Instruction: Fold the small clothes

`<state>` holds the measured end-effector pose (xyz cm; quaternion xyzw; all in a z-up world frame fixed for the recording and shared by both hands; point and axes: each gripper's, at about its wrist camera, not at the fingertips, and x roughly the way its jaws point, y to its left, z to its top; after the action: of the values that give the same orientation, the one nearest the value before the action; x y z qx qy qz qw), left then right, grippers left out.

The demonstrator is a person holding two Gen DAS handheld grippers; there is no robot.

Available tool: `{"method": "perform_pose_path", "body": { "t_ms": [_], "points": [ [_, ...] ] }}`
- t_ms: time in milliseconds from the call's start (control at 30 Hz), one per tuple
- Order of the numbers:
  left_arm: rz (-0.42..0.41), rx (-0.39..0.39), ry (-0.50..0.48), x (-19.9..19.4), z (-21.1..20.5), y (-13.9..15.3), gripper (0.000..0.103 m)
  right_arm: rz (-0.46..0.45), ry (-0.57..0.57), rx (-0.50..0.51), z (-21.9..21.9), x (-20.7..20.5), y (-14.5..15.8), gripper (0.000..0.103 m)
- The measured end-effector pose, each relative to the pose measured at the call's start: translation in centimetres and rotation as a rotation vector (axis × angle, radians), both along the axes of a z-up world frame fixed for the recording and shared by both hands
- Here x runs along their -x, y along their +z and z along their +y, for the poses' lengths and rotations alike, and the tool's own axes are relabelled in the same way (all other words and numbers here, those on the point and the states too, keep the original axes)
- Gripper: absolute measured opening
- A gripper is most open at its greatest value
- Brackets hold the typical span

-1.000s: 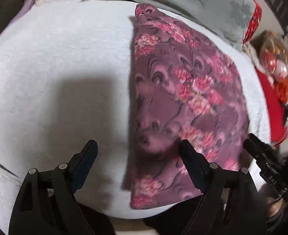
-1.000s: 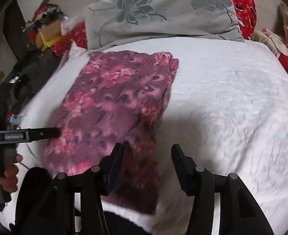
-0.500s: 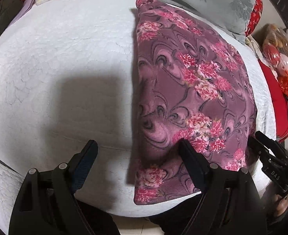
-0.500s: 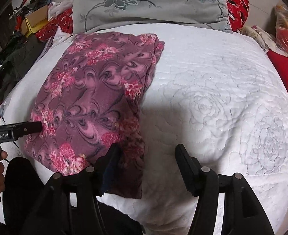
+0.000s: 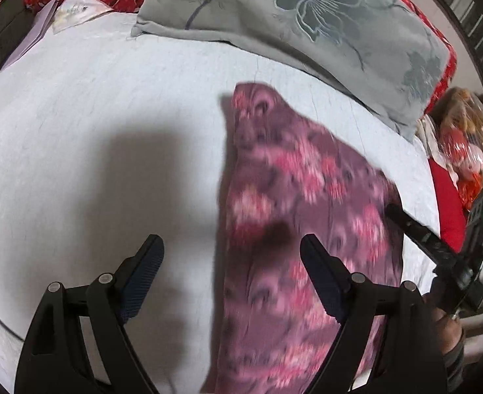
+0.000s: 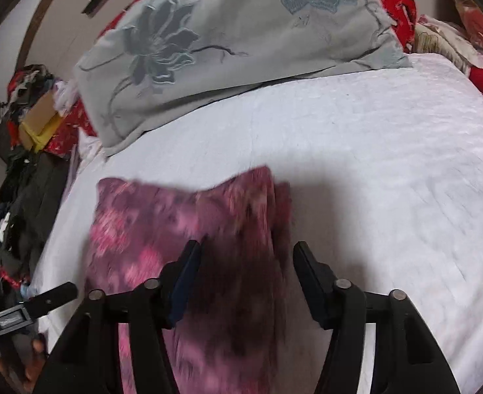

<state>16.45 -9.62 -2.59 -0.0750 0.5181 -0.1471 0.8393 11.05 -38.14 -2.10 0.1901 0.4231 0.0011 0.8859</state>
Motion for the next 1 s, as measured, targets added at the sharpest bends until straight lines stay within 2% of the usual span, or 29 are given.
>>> {"method": "perform_pose_path", "body": {
  "t_ms": [100,133,200,233,300,333,367,433,500,533,633,667,733,800,833,867,933,1000],
  "points": [
    [-0.019,0.004,-0.002,-1.6,-1.2,-0.1,0.086,-0.098,-0.008,0.027,-0.5,0.5,0.9,0.006],
    [-0.022,-0.005,-0.001,-2.1,-1.5,-0.5,0.086,-0.099,-0.032,0.025,-1.1,0.5,0.6,0.004],
    [-0.002,-0.041,0.0,-3.2,-2.4,-1.9,0.087,0.002,-0.066,0.023,-2.6,-0.4,-1.6,0.003],
    [0.034,-0.056,-0.001,-4.0,-2.8,-3.1,0.088,0.068,-0.088,0.05,-3.3,-0.8,-2.7,0.0],
    [0.047,-0.029,0.012,-4.1,-2.5,-3.1,0.088,0.022,-0.091,0.022,-4.1,0.2,-2.0,0.001],
    [0.042,-0.016,0.01,-3.8,-2.1,-2.4,0.088,-0.008,-0.081,0.011,-4.1,0.9,-1.3,0.01],
    [0.033,-0.007,0.007,-3.3,-1.8,-1.9,0.088,-0.066,-0.01,-0.029,-3.7,2.1,-0.2,0.01],
    [-0.007,0.02,-0.008,-1.5,-1.2,-0.7,0.088,-0.128,0.086,-0.036,-2.4,3.9,1.3,0.013],
    [-0.042,0.042,-0.017,0.9,-0.9,-0.4,0.088,-0.141,0.166,-0.023,-0.9,5.1,1.4,0.031],
    [-0.036,0.037,-0.022,1.9,-1.1,-1.0,0.088,-0.13,0.199,-0.004,-0.1,5.5,0.9,0.043],
    [0.053,-0.065,-0.074,3.3,-2.7,-4.7,0.089,0.016,0.242,0.205,2.7,5.1,-2.8,0.043],
    [0.022,-0.069,-0.07,4.0,-2.6,-4.5,0.089,-0.023,0.219,0.218,2.6,5.7,-2.3,0.047],
    [0.008,-0.094,-0.067,5.4,-2.2,-3.2,0.089,-0.01,0.183,0.226,2.5,6.5,-1.3,0.05],
    [-0.029,-0.095,-0.093,7.0,-1.8,-2.3,0.089,-0.029,0.203,0.234,2.8,8.3,-0.9,0.05],
    [-0.051,-0.123,-0.093,8.0,-1.7,-2.3,0.089,-0.005,0.208,0.267,3.3,8.9,-1.5,0.058],
    [-0.053,-0.151,-0.098,8.7,-1.7,-2.7,0.089,0.022,0.208,0.299,3.7,9.2,-2.0,0.067],
    [-0.018,-0.19,-0.112,9.6,-1.7,-4.1,0.089,0.072,0.209,0.349,3.7,10.3,-3.3,0.072],
    [-0.009,-0.167,-0.092,10.6,-0.9,-3.8,0.089,0.068,0.162,0.359,3.4,11.8,-2.4,0.072]
  ]
}}
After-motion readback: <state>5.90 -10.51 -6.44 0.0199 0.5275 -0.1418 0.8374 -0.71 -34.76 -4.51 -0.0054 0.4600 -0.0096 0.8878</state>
